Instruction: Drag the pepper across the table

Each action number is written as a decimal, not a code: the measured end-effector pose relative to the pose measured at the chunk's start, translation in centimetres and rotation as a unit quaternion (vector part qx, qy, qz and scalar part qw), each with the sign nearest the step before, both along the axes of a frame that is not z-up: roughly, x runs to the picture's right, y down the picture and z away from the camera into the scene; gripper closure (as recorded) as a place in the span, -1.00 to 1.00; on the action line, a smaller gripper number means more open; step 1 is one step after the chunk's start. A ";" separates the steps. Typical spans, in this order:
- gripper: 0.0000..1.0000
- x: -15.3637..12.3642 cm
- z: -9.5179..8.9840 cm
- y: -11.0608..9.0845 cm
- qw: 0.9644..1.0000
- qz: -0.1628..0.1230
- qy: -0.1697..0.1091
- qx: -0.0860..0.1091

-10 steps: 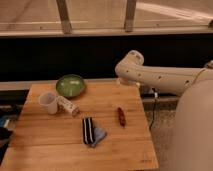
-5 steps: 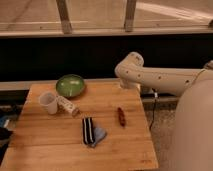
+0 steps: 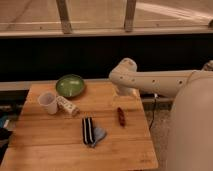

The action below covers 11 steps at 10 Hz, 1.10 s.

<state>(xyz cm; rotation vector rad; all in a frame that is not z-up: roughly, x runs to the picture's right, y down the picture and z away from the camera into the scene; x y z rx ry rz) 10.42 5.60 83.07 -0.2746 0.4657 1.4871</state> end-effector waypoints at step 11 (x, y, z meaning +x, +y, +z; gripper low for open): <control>-0.41 -1.9 4.9 7.9 0.993 0.042 -0.009 -0.106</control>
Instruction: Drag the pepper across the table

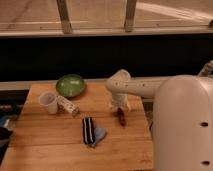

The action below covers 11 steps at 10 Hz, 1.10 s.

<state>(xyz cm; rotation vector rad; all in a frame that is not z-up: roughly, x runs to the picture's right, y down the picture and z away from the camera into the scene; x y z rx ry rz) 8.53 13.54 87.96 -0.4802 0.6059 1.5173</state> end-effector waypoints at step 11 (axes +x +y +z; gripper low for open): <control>0.59 2.2 1.1 1.6 0.997 0.061 0.039 -0.033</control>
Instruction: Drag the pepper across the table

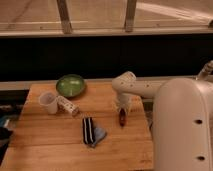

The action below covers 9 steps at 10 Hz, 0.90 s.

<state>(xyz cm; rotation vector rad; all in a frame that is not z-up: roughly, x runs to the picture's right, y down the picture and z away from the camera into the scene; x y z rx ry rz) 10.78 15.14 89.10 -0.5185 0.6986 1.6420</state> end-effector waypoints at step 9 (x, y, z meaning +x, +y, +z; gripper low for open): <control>1.00 -3.9 1.0 -3.1 0.999 -0.024 -0.031 0.028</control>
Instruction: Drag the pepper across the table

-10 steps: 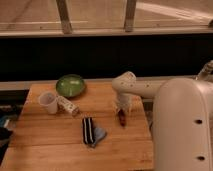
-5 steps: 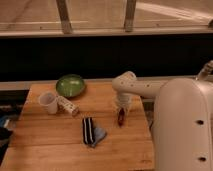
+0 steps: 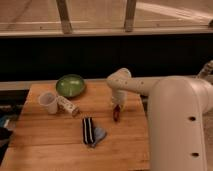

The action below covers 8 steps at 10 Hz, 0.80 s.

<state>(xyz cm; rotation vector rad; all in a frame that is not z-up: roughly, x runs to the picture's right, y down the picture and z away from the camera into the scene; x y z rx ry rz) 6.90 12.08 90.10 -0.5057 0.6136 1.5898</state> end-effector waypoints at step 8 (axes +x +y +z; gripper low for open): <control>1.00 -6.3 1.4 -3.9 0.996 -0.060 -0.060 0.031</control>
